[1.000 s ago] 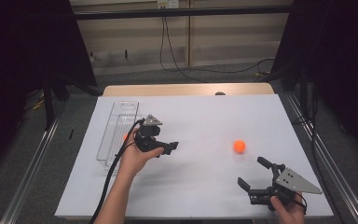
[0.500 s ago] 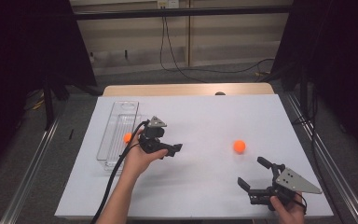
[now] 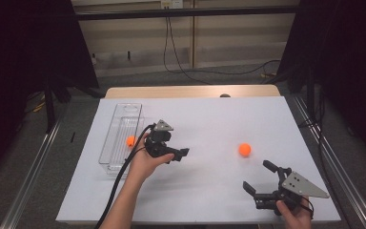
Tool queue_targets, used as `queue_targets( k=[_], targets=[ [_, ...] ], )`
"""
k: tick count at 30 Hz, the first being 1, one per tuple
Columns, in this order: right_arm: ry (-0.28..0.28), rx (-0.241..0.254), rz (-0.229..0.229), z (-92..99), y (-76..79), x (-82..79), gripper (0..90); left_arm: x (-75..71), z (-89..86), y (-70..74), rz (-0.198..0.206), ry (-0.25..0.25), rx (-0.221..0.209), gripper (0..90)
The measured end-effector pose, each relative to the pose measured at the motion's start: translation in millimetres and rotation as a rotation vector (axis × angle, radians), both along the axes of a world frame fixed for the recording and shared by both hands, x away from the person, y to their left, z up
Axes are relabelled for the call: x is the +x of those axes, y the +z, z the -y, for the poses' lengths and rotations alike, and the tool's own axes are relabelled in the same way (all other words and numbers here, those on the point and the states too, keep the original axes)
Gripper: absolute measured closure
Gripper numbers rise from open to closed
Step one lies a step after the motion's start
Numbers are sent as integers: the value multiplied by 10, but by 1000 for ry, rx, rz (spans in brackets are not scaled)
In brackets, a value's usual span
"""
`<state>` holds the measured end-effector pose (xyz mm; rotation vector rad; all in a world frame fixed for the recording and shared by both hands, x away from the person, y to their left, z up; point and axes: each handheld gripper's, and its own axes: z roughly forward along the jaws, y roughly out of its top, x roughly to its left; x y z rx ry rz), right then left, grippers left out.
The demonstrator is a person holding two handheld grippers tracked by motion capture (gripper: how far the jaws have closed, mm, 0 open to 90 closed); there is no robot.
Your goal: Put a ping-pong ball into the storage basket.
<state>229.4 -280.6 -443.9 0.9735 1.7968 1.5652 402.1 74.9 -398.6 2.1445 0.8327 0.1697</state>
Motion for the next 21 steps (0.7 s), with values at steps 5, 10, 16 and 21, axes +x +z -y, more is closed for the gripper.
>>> queue_targets(
  k=[5, 10, 16, 21],
  targets=[
    [1, -1, 0, -1, 0, -1, 4, -7, 20, -8, 1, -5, -4, 105],
    [1, 2, -1, -6, 0, -1, 5, -16, 50, -20, -1, -13, -3, 105],
    [0, -1, -3, 1, 0, 1, 5, -24, 88, -37, -9, -26, -12, 105],
    [3, 1, -2, -3, 1, 0, 5, -31, 110, -42, -14, -31, -11, 104]
  ],
)
